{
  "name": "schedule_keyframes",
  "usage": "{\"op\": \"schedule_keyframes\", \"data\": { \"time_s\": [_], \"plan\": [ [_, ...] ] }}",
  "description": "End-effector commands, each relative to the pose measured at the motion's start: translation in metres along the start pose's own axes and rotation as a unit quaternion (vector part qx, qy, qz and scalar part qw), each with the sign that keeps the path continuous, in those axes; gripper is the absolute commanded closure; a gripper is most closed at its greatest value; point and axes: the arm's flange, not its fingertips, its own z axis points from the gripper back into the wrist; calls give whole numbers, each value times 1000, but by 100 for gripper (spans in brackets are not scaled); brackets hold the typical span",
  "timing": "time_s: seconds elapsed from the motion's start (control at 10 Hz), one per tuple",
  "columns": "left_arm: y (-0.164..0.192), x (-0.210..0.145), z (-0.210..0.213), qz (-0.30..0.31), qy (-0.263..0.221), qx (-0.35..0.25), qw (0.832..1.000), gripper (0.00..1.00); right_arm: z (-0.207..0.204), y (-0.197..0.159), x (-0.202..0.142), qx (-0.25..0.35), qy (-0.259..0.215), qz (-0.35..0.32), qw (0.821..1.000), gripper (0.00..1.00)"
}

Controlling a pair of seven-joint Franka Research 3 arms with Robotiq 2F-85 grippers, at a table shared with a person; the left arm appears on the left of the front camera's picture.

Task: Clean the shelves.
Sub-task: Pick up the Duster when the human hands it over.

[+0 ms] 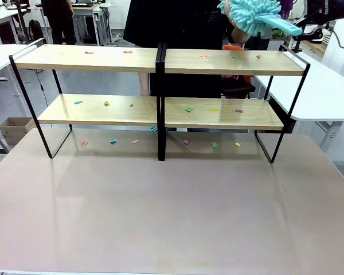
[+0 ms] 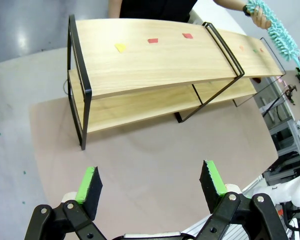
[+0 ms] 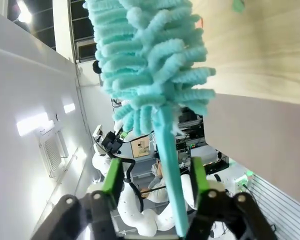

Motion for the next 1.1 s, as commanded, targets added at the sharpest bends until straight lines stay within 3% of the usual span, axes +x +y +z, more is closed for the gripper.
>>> {"op": "schedule_keyframes", "data": {
  "time_s": [0.0,0.2,0.3,1.0],
  "plan": [
    [-1,-1,1,-1,0,-1,1000,0,0,1,1,7,9,2,1000,100],
    [-1,-1,1,-1,0,-1,1000,0,0,0,0,5,8,1,1000,96],
    [-1,-1,1,-1,0,-1,1000,0,1,0,0,4,8,3,1000,100],
    [-1,-1,1,-1,0,-1,1000,0,11,6,-7,8,15,18,1000,100]
  ]
}}
